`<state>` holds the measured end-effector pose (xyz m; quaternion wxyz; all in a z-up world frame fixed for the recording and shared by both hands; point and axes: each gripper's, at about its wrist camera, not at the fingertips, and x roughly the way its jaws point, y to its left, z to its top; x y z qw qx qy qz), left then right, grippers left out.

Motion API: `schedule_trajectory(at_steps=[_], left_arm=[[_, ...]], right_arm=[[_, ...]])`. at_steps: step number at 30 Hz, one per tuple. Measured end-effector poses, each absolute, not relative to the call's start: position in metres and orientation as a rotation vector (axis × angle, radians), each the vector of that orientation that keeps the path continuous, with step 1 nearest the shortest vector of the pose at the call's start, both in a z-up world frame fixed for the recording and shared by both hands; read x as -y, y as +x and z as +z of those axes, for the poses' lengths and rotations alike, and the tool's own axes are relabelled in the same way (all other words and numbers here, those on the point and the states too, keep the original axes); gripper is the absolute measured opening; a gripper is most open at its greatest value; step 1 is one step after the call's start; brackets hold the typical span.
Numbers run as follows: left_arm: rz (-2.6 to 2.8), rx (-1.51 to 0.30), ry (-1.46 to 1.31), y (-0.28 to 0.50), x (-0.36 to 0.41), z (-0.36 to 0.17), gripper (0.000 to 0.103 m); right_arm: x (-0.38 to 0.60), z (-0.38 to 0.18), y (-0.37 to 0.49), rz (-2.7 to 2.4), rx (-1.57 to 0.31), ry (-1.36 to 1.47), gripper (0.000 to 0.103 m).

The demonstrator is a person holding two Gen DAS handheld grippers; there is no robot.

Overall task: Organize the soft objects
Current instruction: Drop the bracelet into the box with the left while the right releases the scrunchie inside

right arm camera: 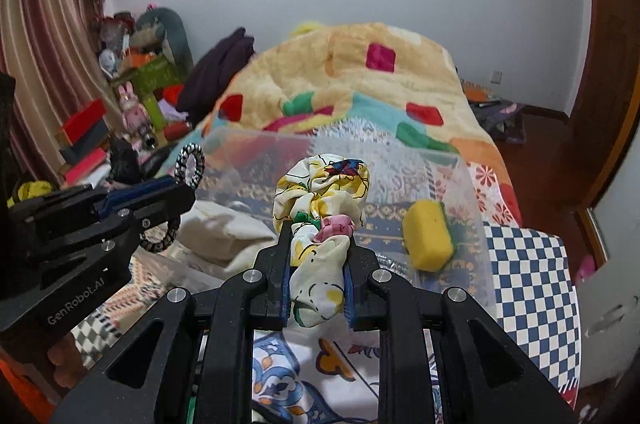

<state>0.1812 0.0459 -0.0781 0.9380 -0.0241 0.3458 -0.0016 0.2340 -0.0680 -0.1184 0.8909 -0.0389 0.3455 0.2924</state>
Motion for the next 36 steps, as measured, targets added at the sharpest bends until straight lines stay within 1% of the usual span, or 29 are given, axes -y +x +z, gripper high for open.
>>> schedule_trajectory(at_steps=[5,7,10,11,12,13,14,15,18,19,22,24,28,30,31,33,36], left_arm=[[0.001,-0.751,-0.02,0.192,-0.041,-0.092,0.012],[0.002,-0.764,-0.018,0.194,-0.041,-0.095,0.012],[-0.002,-0.774,-0.022,0.194,-0.041,-0.098,0.013],[-0.003,-0.777,-0.02,0.193,-0.041,-0.098,0.016],[-0.005,-0.777,-0.02,0.193,-0.041,-0.098,0.023],[-0.007,-0.777,-0.022,0.192,-0.041,-0.097,0.027],[-0.014,-0.775,-0.027,0.191,-0.041,-0.096,0.032],[-0.017,-0.773,-0.028,0.19,-0.041,-0.095,0.034],[-0.015,-0.753,-0.021,0.185,-0.04,-0.091,0.035],[-0.017,-0.748,-0.025,0.183,-0.04,-0.089,0.036],[-0.019,-0.733,-0.042,0.178,-0.042,-0.084,0.046],[-0.017,-0.714,-0.052,0.172,-0.044,-0.078,0.057],[-0.023,-0.676,-0.051,0.155,-0.046,-0.066,0.065],[-0.023,-0.655,-0.039,0.143,-0.044,-0.059,0.072],[-0.023,-0.646,-0.035,0.137,-0.043,-0.057,0.074],[-0.03,-0.63,-0.034,0.124,-0.041,-0.053,0.084],[-0.043,-0.633,-0.03,0.11,-0.04,-0.053,0.089]], right_arm=[[0.064,-0.127,0.238,0.595,-0.747,-0.112,0.018],[0.064,-0.129,0.238,0.596,-0.748,-0.125,0.021],[0.065,-0.128,0.236,0.576,-0.732,-0.15,0.022],[0.065,-0.127,0.235,0.577,-0.73,-0.155,0.026],[0.065,-0.127,0.238,0.577,-0.73,-0.156,0.031],[0.066,-0.126,0.238,0.575,-0.727,-0.154,0.033],[0.067,-0.126,0.238,0.572,-0.725,-0.152,0.038],[0.068,-0.124,0.238,0.572,-0.722,-0.153,0.044],[0.07,-0.122,0.235,0.569,-0.706,-0.156,0.05],[0.072,-0.121,0.235,0.571,-0.701,-0.153,0.051],[0.078,-0.118,0.233,0.575,-0.693,-0.135,0.056],[0.083,-0.114,0.23,0.574,-0.682,-0.131,0.059],[0.089,-0.102,0.219,0.572,-0.638,-0.133,0.063],[0.096,-0.096,0.212,0.567,-0.608,-0.13,0.074],[0.098,-0.094,0.207,0.566,-0.594,-0.127,0.076],[0.103,-0.09,0.199,0.57,-0.573,-0.129,0.077],[0.106,-0.089,0.186,0.582,-0.558,-0.148,0.077]])
